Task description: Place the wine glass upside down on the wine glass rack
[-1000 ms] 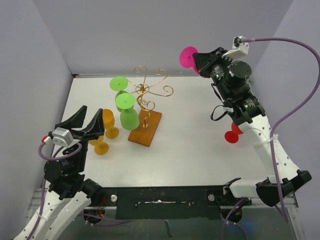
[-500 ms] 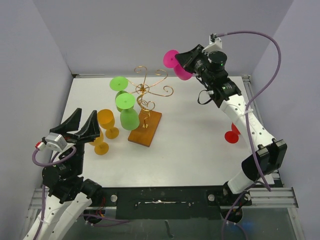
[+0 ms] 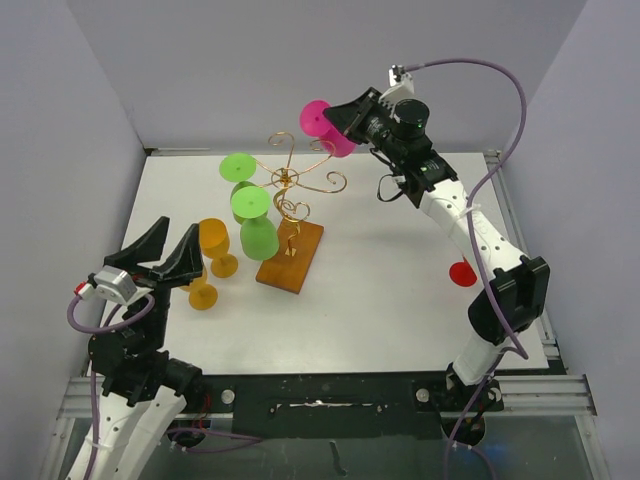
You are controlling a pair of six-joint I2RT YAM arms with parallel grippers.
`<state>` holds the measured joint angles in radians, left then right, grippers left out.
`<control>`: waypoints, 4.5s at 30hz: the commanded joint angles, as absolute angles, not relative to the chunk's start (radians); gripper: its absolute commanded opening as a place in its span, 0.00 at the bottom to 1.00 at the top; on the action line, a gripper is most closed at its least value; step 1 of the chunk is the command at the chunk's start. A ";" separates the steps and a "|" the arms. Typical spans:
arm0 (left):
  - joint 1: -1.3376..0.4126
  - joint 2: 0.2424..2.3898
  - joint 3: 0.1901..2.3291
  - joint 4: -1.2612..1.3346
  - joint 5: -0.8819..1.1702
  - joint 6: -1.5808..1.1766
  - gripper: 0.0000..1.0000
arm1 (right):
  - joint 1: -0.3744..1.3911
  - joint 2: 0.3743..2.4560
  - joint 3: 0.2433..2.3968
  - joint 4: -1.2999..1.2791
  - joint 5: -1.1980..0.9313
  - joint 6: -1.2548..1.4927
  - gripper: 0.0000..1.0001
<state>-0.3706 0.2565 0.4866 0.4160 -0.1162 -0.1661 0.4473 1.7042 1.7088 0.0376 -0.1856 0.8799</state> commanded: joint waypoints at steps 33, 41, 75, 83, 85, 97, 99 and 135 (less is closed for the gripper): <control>-0.339 0.244 0.486 0.457 -0.094 -0.199 0.58 | 0.530 1.799 1.881 -0.029 -0.283 0.876 0.00; -0.335 0.247 0.485 0.458 -0.094 -0.200 0.58 | 0.529 1.797 1.896 -0.075 -0.279 0.878 0.00; -0.289 0.276 0.485 0.450 -0.115 -0.262 0.58 | 0.601 1.636 1.752 -0.207 -0.173 0.894 0.00; -0.289 0.271 0.486 0.443 -0.115 -0.262 0.58 | 0.597 1.581 1.704 -0.193 -0.118 0.891 0.00; -0.289 0.272 0.487 0.444 -0.114 -0.262 0.58 | 0.596 1.569 1.694 -0.190 -0.108 0.890 0.00; -0.288 0.276 0.485 0.443 -0.108 -0.265 0.58 | 0.561 1.542 1.660 -0.170 0.016 0.866 0.00; -0.289 0.276 0.486 0.442 -0.107 -0.264 0.58 | 0.551 1.551 1.668 -0.162 0.017 0.863 0.00; -0.289 0.284 0.486 0.441 -0.103 -0.256 0.58 | 0.454 1.691 1.712 -0.092 -0.150 0.853 0.14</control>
<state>-0.2928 0.2783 0.4808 0.4149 -0.1211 -0.2581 0.4633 1.6920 1.6707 -0.1425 -0.1223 0.8711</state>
